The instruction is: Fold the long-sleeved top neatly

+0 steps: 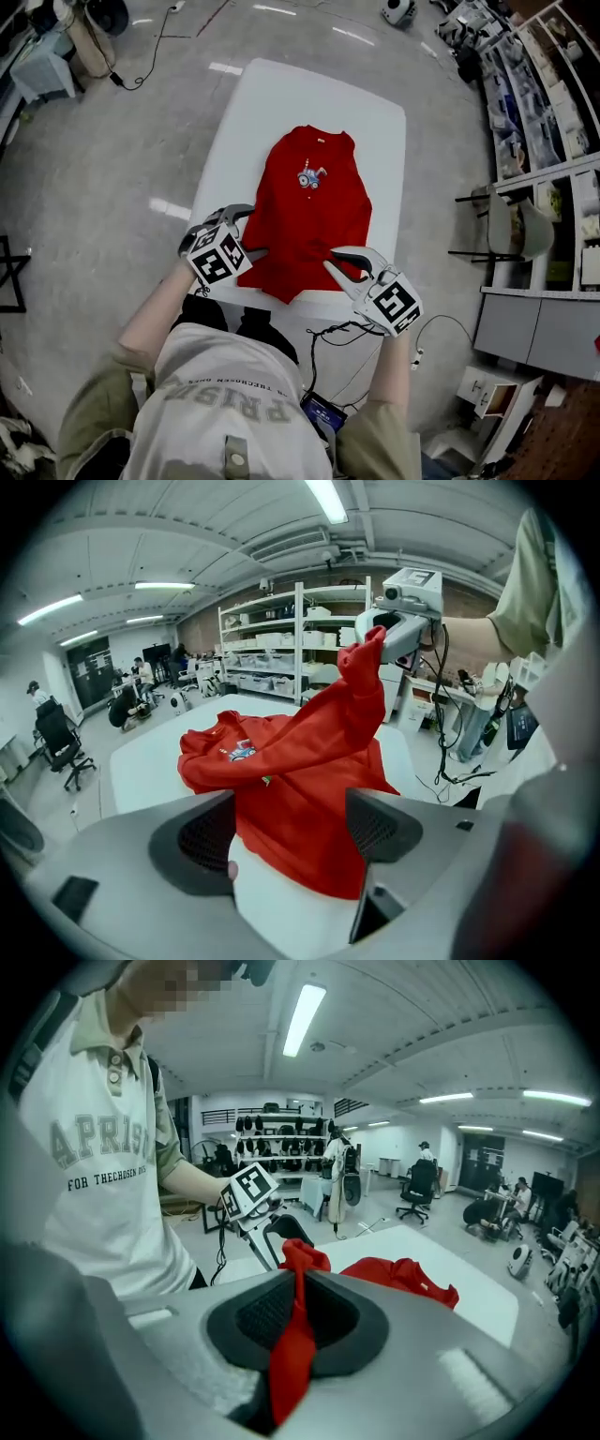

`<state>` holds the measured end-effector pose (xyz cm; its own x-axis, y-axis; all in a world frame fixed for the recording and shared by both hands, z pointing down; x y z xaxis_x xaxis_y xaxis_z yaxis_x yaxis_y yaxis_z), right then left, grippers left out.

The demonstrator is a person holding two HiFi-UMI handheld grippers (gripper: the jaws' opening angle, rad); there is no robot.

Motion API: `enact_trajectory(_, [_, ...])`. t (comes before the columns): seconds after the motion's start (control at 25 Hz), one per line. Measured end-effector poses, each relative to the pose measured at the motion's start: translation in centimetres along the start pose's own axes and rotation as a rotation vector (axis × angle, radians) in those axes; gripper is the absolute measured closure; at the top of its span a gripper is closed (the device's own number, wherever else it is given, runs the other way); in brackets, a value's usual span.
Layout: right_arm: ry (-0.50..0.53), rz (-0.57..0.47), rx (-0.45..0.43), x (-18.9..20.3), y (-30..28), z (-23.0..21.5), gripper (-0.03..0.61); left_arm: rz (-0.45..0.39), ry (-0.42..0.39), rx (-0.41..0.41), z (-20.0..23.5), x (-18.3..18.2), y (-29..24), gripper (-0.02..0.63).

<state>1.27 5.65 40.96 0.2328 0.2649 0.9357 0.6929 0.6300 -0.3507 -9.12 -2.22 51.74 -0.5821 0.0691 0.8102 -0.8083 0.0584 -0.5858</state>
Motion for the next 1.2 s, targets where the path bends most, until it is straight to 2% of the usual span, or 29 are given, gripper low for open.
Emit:
enact_trajectory(0.16, [-0.019,0.063,-0.034,4.9,0.3,-1.5,0.549,0.011,0.052,-0.035,-1.4,-0.1,-1.7,0.264])
enact_trajectory(0.4, [-0.018,0.182,0.016,13.0,0.0,-3.1,0.549,0.070,0.088,-0.026,-2.3,0.7,-3.4,0.264])
enact_trajectory(0.52, [-0.069,0.220,0.047,16.3,0.9,-2.8,0.545,0.091,0.092,0.002,-2.9,1.5,-4.0,0.264])
enact_trajectory(0.56, [-0.107,0.236,0.055,17.3,1.2,-2.7,0.524,0.099,0.096,0.013,-3.1,1.9,-4.3,0.264])
enact_trajectory(0.6, [-0.152,0.256,0.057,18.2,1.7,-2.7,0.462,0.105,0.102,0.024,-3.2,2.1,-4.6,0.264])
enact_trajectory(0.64, [-0.196,0.277,0.055,19.0,2.2,-2.6,0.348,0.109,0.106,0.034,-3.3,2.3,-4.9,0.264])
enact_trajectory(0.68, [-0.231,0.291,0.051,19.4,2.7,-2.6,0.285,0.111,0.108,0.043,-3.5,2.4,-5.3,0.264])
enact_trajectory(0.76, [-0.277,0.276,0.052,18.9,3.7,-2.9,0.284,0.108,0.109,0.053,-3.9,2.3,-5.9,0.264])
enact_trajectory(0.84, [-0.335,0.173,0.065,16.4,4.3,-4.1,0.284,0.102,0.110,0.041,-3.8,2.1,-6.4,0.264])
enact_trajectory(0.96, [-0.427,-0.037,0.082,12.2,4.7,-7.1,0.285,0.090,0.130,0.010,-3.8,1.3,-7.2,0.264])
enact_trajectory(1.0, [-0.435,-0.067,0.080,11.7,4.6,-8.3,0.285,0.088,0.140,0.003,-4.0,0.9,-7.6,0.264])
enact_trajectory(1.08, [-0.411,-0.027,0.059,12.6,3.4,-10.5,0.287,0.094,0.165,-0.010,-4.5,0.0,-8.8,0.264])
enact_trajectory(1.2, [-0.370,0.117,0.001,16.3,-1.1,-12.3,0.301,0.096,0.216,-0.060,-4.5,0.1,-10.4,0.264])
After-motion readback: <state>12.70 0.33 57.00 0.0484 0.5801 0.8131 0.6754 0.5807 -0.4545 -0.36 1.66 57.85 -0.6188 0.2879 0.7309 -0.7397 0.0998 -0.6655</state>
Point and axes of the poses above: the fingertips, and each gripper's own axes: y backward along the fingers, z to its left, x out of its underside, the point moved 2 cm from there along y, backward along the fingers, and after that the axes turned 11 degrees about -z, right-handed, at the moved point
